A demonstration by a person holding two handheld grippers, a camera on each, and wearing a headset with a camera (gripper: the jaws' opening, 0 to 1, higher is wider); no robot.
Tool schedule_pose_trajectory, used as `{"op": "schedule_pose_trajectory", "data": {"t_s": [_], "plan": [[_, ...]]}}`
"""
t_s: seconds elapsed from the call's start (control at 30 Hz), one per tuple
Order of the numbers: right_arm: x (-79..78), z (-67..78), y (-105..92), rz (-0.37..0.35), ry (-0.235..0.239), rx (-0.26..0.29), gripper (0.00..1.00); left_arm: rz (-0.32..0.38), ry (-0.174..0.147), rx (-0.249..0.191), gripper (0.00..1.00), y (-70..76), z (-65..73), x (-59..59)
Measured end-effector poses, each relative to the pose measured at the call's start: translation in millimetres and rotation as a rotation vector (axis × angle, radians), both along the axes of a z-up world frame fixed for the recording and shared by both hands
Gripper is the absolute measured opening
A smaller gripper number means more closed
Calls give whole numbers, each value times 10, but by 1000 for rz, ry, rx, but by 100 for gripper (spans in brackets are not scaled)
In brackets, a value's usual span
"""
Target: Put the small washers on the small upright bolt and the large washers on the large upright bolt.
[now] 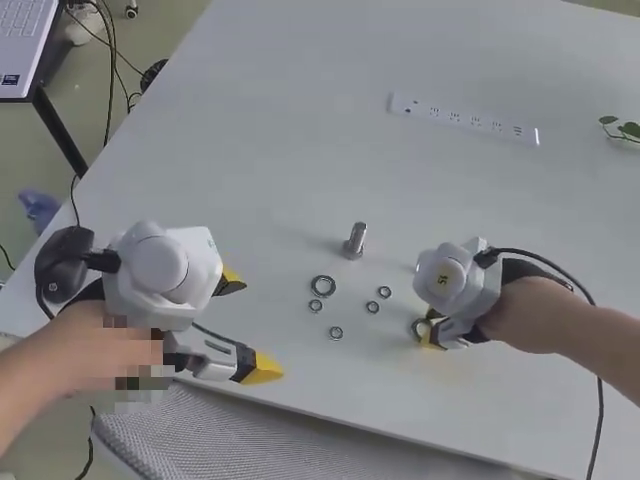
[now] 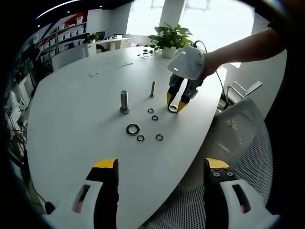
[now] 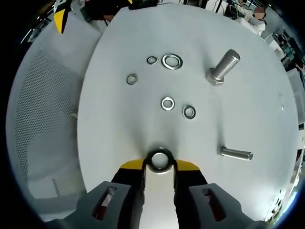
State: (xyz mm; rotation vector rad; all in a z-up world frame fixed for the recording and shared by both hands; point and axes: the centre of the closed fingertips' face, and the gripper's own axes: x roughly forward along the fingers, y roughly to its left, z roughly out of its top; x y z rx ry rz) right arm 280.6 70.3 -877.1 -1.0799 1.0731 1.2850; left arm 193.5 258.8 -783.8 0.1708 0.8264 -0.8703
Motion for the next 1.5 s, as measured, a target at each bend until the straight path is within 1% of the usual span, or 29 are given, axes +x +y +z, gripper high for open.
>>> {"op": "schedule_pose_trajectory", "data": {"t_s": [0.07, 0.17, 0.23, 0.3, 0.33, 0.4, 0.43, 0.57, 0.7, 0.77, 0.83, 1.0, 1.13, 1.17, 1.2, 1.27, 1.3, 1.37, 1.5], "plan": [[14, 1, -3, -15, 7, 6, 21, 5, -5, 0, 72, -5, 22, 4], [21, 3, -4, -46, 18, 29, 20, 37, -19, -23, 69, -20, 116, 36], [24, 2, -8, -61, 23, 41, 20, 42, -34, -28, 70, -32, 156, 42], [17, 8, 2, -66, 25, 45, 20, 43, -35, -14, 72, -29, 157, 37], [14, 8, 3, -65, 25, 45, 20, 41, -41, -6, 73, -27, 159, 39], [15, 3, 4, -63, 24, 40, 20, 39, -46, -4, 74, -24, 169, 47], [15, 4, 8, -70, 26, 35, 20, 39, -46, -5, 75, -22, 173, 51], [31, 8, 20, -97, 30, 47, 20, 29, -43, 6, 74, -4, 162, 46], [20, 8, 10, -101, 32, 42, 21, 16, -33, 12, 74, -1, 133, 28], [14, 11, -3, -99, 31, 38, 21, 12, -43, 15, 72, 4, 141, 40], [4, 26, -3, -104, 34, 40, 21, 21, -53, -2, 72, -2, 177, 60], [13, 94, -28, -114, 28, 38, 21, 19, -59, -3, 72, -3, 180, 61], [-2, 151, -32, -117, 44, 32, 21, 10, -54, 1, 72, 0, 161, 42], [-9, 172, -30, -114, 52, 30, 21, 10, -53, -1, 72, -1, 161, 40], [-6, 190, -30, -114, 52, 30, 21, 13, -49, -14, 73, -12, 165, 35], [13, 226, -21, -117, 50, 32, 21, 20, -46, -24, 73, -14, 163, 37], [11, 253, -16, -115, 55, 30, 21, 18, -50, -20, 73, -13, 157, 35], [20, 315, -5, -110, 51, 28, 21, 12, -53, -13, 73, -3, 134, 32], [41, 447, 24, -108, 46, 32, 21, 16, -66, -23, 74, -5, 150, 47]]}}
